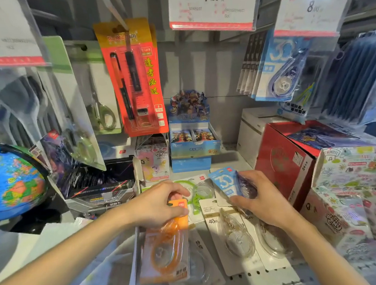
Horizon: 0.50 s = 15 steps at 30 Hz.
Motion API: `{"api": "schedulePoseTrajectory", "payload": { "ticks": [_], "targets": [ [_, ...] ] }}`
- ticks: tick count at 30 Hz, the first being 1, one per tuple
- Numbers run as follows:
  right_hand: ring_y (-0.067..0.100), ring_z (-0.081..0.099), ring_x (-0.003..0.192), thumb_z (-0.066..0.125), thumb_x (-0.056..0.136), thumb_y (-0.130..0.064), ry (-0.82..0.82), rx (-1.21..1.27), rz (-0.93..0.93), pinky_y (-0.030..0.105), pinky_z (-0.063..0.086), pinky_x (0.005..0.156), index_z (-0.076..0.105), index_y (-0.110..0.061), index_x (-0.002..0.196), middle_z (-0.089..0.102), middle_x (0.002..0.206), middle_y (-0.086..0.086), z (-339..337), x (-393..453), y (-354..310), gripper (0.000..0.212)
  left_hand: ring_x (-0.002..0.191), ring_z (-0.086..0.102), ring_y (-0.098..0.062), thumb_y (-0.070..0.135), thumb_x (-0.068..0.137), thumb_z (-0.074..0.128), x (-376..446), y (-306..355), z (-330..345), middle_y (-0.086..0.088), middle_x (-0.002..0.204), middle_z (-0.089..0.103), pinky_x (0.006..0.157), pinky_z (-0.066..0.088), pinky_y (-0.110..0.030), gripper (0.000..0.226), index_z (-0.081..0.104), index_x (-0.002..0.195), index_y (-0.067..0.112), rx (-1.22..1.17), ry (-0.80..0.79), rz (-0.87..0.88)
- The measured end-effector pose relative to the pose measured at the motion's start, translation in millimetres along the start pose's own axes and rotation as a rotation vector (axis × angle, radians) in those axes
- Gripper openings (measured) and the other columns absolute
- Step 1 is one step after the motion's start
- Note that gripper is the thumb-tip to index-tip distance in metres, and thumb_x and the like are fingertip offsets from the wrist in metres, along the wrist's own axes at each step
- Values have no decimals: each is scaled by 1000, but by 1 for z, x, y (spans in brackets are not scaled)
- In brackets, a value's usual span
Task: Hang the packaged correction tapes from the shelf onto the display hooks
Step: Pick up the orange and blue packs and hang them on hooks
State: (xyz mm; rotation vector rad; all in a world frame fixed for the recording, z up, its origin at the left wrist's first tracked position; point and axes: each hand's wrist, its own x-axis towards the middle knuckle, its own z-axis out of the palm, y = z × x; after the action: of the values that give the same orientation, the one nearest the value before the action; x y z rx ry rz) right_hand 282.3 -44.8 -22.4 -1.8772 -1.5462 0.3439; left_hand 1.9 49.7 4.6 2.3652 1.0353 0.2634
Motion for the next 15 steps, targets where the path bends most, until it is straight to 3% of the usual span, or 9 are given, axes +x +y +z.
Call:
{"api": "schedulePoseTrajectory", "payload": {
  "ticks": [4,8,11,15],
  "targets": [
    [18,54,131,74,94,-26,5,-26,-65,23,34,114,61,-6,139,57,139,4,7,0,-4,51,92,56,5,28,88,77,31,9,9,10,107,61,76,41,-4,34,66,120,30,-55,89,28],
    [21,55,132,73,94,-27,21,-15,-44,25,36,113,57,-10,142,59,140,5,6,1,-2,53,83,55,-11,17,86,79,54,8,24,2,97,59,81,49,-27,30,66,112,24,-121,71,-5],
    [23,58,126,76,89,-35,-30,-33,1,40,45,109,55,-15,143,63,136,5,5,2,-1,61,93,56,-14,22,87,80,55,3,31,-5,107,63,90,50,-33,33,66,117,18,-113,100,-11],
    [24,61,117,79,84,-43,-54,-64,9,38,50,100,60,-17,134,68,128,5,6,4,-1,60,122,57,-17,43,97,65,38,2,22,-3,133,56,107,45,-32,46,57,136,20,-62,163,-68]
  ]
}}
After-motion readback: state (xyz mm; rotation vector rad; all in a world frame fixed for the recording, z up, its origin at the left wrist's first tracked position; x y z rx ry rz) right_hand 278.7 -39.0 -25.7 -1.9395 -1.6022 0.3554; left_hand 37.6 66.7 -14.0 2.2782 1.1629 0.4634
